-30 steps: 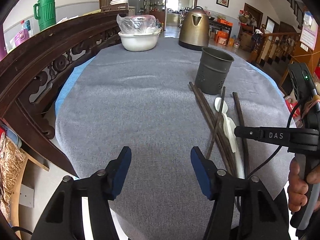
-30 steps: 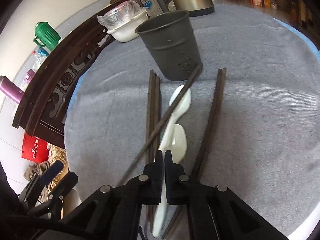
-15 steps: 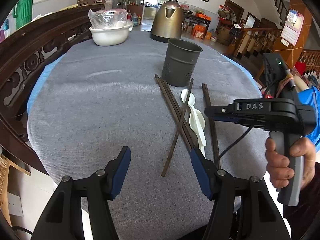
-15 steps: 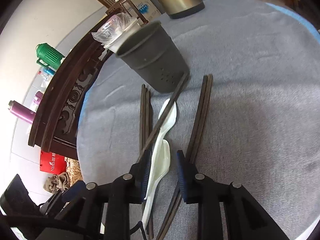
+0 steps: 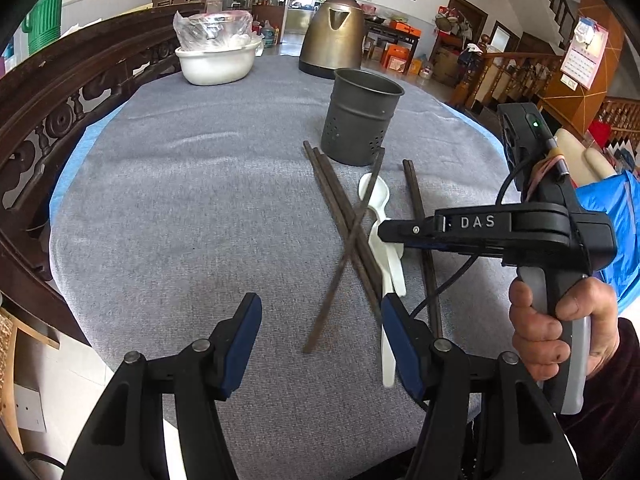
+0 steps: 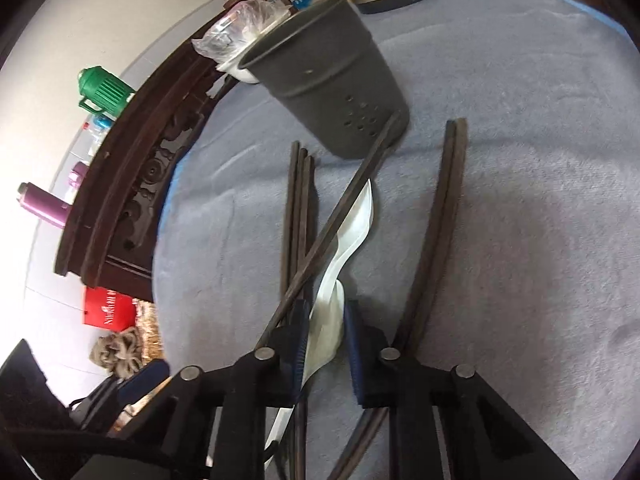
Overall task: Organize utensils
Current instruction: 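Grasp the other white spoon with the left gripper while the right gripper holds its spoon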
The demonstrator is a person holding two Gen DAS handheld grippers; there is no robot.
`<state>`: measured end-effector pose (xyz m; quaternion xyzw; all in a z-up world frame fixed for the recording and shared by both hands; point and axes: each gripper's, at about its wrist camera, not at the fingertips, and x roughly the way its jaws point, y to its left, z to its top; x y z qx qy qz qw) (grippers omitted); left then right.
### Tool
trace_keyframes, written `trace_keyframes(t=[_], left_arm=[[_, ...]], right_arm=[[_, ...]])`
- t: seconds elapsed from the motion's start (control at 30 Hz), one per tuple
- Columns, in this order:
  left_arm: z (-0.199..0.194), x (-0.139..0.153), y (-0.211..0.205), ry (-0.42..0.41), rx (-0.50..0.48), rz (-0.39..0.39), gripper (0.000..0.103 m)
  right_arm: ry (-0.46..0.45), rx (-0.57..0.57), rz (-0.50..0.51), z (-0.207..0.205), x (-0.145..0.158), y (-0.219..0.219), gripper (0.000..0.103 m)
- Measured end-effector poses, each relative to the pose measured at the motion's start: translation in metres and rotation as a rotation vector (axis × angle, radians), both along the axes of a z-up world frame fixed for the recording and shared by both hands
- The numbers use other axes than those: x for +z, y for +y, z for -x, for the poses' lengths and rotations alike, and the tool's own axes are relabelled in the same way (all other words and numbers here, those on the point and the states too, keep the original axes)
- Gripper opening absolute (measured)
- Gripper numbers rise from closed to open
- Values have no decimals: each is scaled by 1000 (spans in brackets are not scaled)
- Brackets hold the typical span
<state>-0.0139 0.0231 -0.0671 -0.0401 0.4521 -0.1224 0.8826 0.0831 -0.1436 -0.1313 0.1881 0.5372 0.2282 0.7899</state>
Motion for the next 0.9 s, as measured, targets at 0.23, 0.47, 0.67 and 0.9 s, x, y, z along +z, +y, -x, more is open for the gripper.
trace_keyframes(t=[0.23, 0.47, 0.67, 0.9], left_arm=[[-4, -7, -8, 28, -31, 10, 63], [-4, -16, -18, 75, -74, 28, 63], [2, -13, -27, 59, -126, 14, 63], [-3, -14, -13, 68, -105, 44, 63]], right_arm=[[-6, 78, -63, 16, 9, -3, 20], [-25, -57, -27, -4, 18, -31, 26], [10, -45, -9, -32, -2, -24, 26], [-28, 29, 65, -41, 2, 2, 6]])
